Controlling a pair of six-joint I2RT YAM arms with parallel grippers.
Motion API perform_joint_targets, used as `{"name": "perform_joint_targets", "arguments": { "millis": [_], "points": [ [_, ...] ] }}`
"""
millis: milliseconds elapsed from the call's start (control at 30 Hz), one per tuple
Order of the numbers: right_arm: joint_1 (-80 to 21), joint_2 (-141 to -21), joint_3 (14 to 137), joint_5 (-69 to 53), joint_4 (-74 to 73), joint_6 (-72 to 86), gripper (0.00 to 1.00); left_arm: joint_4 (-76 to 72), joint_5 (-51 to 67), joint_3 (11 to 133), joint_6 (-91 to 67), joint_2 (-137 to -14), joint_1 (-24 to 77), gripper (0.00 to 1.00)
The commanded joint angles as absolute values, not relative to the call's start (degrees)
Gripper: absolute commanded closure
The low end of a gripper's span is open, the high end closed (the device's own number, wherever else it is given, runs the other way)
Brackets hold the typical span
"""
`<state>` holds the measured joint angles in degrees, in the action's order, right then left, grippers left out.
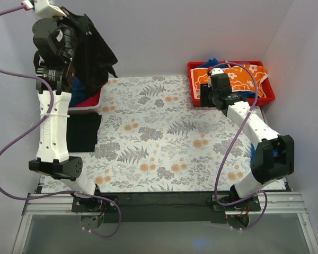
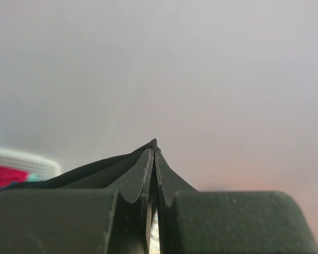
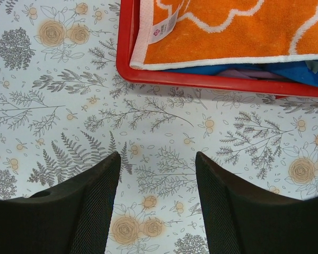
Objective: Fold and stack the t-shirts
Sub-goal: Grab the tshirt from the pile, then move the tshirt to the center of the board, then flatten the tshirt out
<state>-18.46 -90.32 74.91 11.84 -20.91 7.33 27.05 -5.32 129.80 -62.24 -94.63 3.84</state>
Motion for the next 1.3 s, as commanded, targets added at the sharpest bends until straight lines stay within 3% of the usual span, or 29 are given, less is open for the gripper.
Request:
{"name": "perform_joint_targets", "arguments": {
  "millis": [0, 333, 367, 433, 467, 500, 533, 567, 600, 667, 833, 1000, 1133, 1267],
  "points": [
    [-18.8, -86.2, 76.9, 14.7, -20.6, 8.6, 0.36, 24.2, 7.2, 123.6, -61.9, -88.5, 13.9, 1.0],
    [-18.9, -75.5, 73.0, 23.7, -21.0, 13.1, 0.31, 22.4, 5.3, 91.3, -63.4, -85.1, 39.1, 1.0],
    [-18.9, -74.3, 72.4, 24.0, -21.0, 13.3, 0.3, 22.4, 6.9, 89.6, -62.6, -85.9, 40.9, 0.96],
    [-18.9, -73.4, 71.3, 24.8, -21.0, 13.6, 0.29, 24.0, 6.6, 89.1, -59.8, -88.8, 44.2, 0.71],
    [-18.9, -73.0, 70.8, 24.8, -21.0, 13.6, 0.27, 26.7, 4.4, 89.2, -57.1, -89.6, 45.4, 0.63],
    [-18.9, -72.4, 70.4, 25.0, -20.9, 13.6, 0.26, 27.8, -2.0, 89.0, -56.2, -90.1, 46.1, 0.52],
    [-18.9, -72.2, 69.4, 25.1, -20.9, 13.5, 0.24, 28.7, -6.3, 88.7, -56.0, -90.0, 46.8, 0.48],
    [-19.0, -72.2, 69.0, 24.9, -20.9, 12.9, 0.1, 29.8, -10.0, 87.9, -56.8, -89.5, 46.8, 0.46],
    [-19.0, -71.8, 68.6, 23.8, -20.8, 12.1, 0.04, 29.9, -14.1, 87.0, -57.0, -88.8, 46.7, 0.43],
    [-19.2, -71.1, 67.0, 21.4, -20.3, 8.9, 0.02, 30.7, -24.8, 84.3, -57.7, -87.2, 45.8, 0.35],
    [-20.0, -69.8, 64.3, 12.7, -18.3, 4.6, 0.02, 36.2, -22.0, 81.6, -67.2, -87.8, 34.8, 0.38],
    [-20.9, -67.5, 57.1, 4.7, -10.8, 5.8, 0.02, 39.0, -19.3, 80.5, -68.1, -94.6, 30.2, 0.51],
    [-23.4, -71.4, 58.5, 5.5, -16.0, 8.0, 0.02, 41.1, -18.7, 80.4, -69.5, -99.4, 27.3, 0.6],
    [-25.5, -73.3, 58.1, 5.5, -17.0, 9.1, 0.02, 39.8, -18.3, 76.9, -72.2, -101.2, 24.0, 0.61]
  ]
}}
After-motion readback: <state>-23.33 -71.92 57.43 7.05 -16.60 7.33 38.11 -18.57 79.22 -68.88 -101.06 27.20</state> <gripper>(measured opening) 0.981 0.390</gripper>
